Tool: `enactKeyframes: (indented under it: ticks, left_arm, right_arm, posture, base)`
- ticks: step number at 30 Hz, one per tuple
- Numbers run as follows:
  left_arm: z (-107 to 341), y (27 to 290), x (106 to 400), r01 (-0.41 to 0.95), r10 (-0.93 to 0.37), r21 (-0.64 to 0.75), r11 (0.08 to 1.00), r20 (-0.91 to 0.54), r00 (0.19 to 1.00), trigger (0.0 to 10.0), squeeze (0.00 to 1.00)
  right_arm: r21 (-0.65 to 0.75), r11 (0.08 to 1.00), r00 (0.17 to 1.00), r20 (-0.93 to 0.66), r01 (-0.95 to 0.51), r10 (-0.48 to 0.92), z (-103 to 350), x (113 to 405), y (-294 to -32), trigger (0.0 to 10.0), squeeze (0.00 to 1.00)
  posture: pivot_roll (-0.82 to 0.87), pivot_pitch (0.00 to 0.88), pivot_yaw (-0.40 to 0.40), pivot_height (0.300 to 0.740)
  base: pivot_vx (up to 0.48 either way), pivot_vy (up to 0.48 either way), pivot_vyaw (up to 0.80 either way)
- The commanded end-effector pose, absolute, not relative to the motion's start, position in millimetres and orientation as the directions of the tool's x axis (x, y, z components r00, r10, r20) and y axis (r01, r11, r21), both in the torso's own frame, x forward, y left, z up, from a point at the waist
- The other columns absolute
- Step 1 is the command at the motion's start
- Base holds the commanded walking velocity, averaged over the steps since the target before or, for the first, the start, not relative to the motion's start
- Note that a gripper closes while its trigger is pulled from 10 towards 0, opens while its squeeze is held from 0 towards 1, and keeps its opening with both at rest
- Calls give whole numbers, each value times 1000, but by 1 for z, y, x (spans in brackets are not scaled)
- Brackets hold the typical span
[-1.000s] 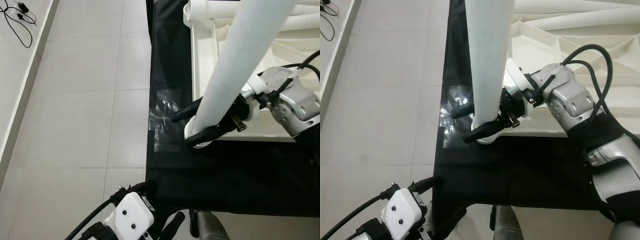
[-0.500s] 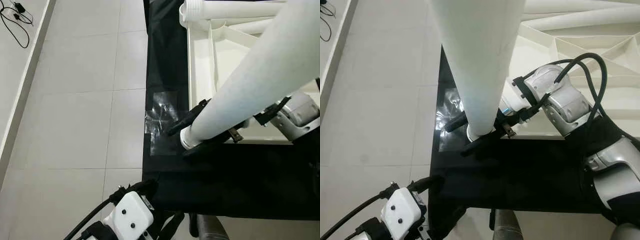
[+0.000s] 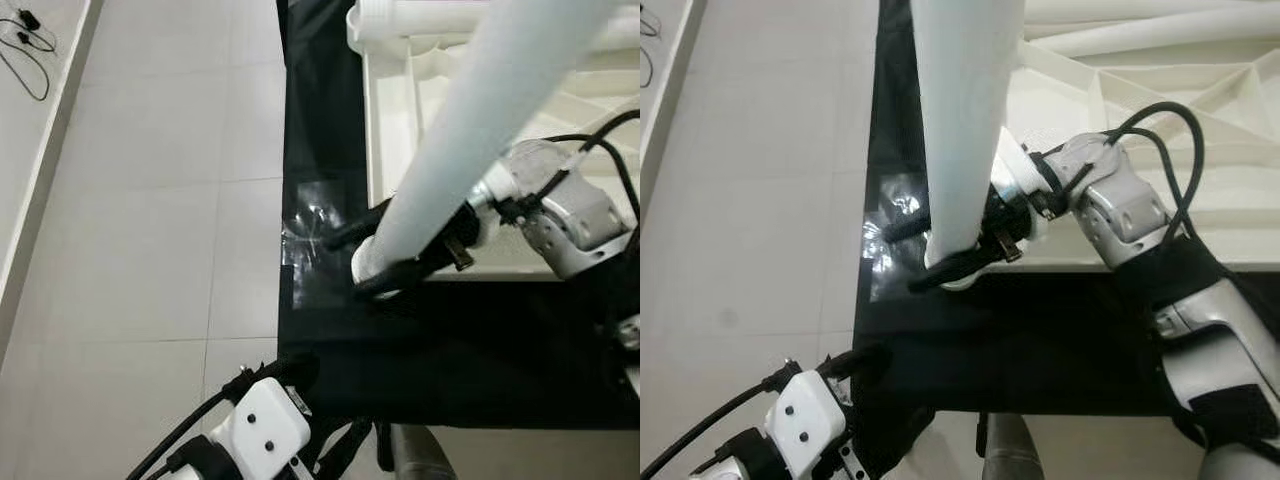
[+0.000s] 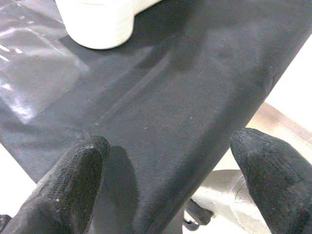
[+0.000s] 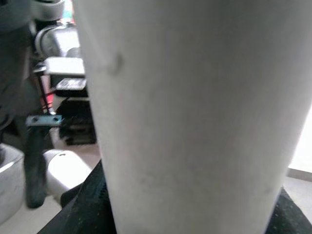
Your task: Building children table
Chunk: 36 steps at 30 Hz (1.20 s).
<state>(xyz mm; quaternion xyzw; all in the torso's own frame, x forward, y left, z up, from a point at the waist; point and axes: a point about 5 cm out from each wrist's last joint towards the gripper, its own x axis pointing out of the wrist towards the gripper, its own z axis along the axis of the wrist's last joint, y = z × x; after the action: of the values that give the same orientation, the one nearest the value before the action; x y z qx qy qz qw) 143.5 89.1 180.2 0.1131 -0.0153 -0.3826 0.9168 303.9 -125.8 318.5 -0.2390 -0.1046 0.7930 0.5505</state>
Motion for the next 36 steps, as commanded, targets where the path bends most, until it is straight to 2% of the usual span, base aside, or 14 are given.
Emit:
enactKeyframes:
  ticks: [1,11,15,20,23,27,33,35,36]
  left_arm:
    - [174,88,141,709,-709,195,677,-85,700,10000,0]
    - [173,85,146,708,-710,192,680,-71,701,10000,0]
    - [172,86,147,712,-715,195,675,-68,696,10000,0]
    - [172,86,148,712,-715,198,673,-69,695,10000,0]
    - [171,88,148,711,-714,206,673,-70,696,10000,0]
    - [171,88,149,708,-712,209,674,-70,699,10000,0]
    - [171,87,150,704,-709,213,678,-64,702,10000,0]
    - [171,87,150,704,-709,213,678,-64,702,10000,0]
    - [171,87,150,704,-709,212,678,-63,702,10000,0]
  right_arm:
    - [-341,-345,-241,-313,-875,919,293,308,-130,10000,0]
    - [-346,-299,-182,-333,-889,925,282,286,-144,10000,0]
    - [-336,-374,-211,-433,-864,876,274,278,-150,10000,0]
    - [-326,-411,-236,-463,-851,855,273,277,-151,10000,0]
    - [-310,-493,-292,-516,-813,805,278,278,-146,10000,0]
    - [-317,-504,-291,-529,-803,797,279,279,-140,10000,0]
    - [-314,-402,-242,-443,-860,863,279,280,-130,10000,0]
    - [-314,-402,-242,-443,-860,863,279,280,-130,10000,0]
    - [-315,-353,-203,-422,-881,883,279,282,-130,10000,0]
  posture:
    - [92,491,75,740]
    - [59,482,72,740]
    - [58,479,77,740]
    - [60,477,80,740]
    - [67,474,80,740]
    - [68,475,78,740]
    - [62,476,72,740]
    - [62,476,72,740]
    - [54,477,70,740]
  base:
    - [0,0,0]
    - [0,0,0]
    - [0,0,0]
    - [0,0,0]
    - [0,0,0]
    - [0,0,0]
    - [0,0,0]
    - [0,0,0]
    - [0,0,0]
